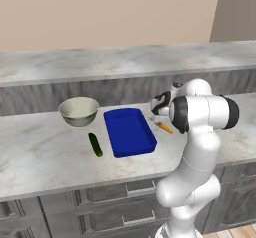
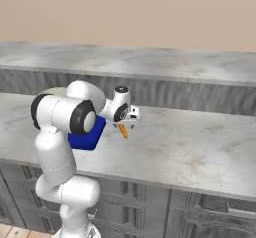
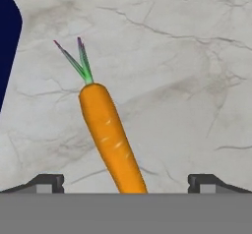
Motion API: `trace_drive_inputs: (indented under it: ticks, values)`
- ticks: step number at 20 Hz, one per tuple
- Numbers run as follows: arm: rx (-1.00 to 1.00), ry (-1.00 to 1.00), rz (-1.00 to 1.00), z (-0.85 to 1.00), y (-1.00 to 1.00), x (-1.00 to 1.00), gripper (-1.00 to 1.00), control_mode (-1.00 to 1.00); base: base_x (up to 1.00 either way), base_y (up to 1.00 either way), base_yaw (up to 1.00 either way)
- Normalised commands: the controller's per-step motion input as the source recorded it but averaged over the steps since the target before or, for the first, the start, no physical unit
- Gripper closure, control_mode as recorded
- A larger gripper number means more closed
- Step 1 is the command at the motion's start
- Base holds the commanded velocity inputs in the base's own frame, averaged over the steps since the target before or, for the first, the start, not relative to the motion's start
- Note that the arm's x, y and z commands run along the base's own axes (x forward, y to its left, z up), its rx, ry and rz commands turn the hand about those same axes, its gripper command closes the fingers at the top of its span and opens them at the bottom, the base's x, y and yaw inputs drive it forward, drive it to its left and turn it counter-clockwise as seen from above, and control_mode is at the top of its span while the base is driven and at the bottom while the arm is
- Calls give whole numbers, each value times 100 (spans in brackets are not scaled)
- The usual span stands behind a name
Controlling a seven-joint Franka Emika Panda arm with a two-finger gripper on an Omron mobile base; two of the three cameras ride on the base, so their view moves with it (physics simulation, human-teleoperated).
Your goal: Place the two vegetables and bowl onto the tray for setting up a vegetable dip station.
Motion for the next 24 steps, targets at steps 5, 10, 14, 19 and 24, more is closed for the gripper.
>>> trace_drive_inputs:
  ticks: [5,10,14,19,24]
  values:
    - [0,8,0,-30,0,7,-100,-100,0,0,0]
    - [0,9,0,-28,0,3,-100,-100,0,0,0]
    - [0,7,0,-25,0,5,-100,-100,0,0,0]
    - [0,2,0,-13,0,1,100,-100,0,0,0]
    - [0,0,0,0,0,0,100,-100,0,0,0]
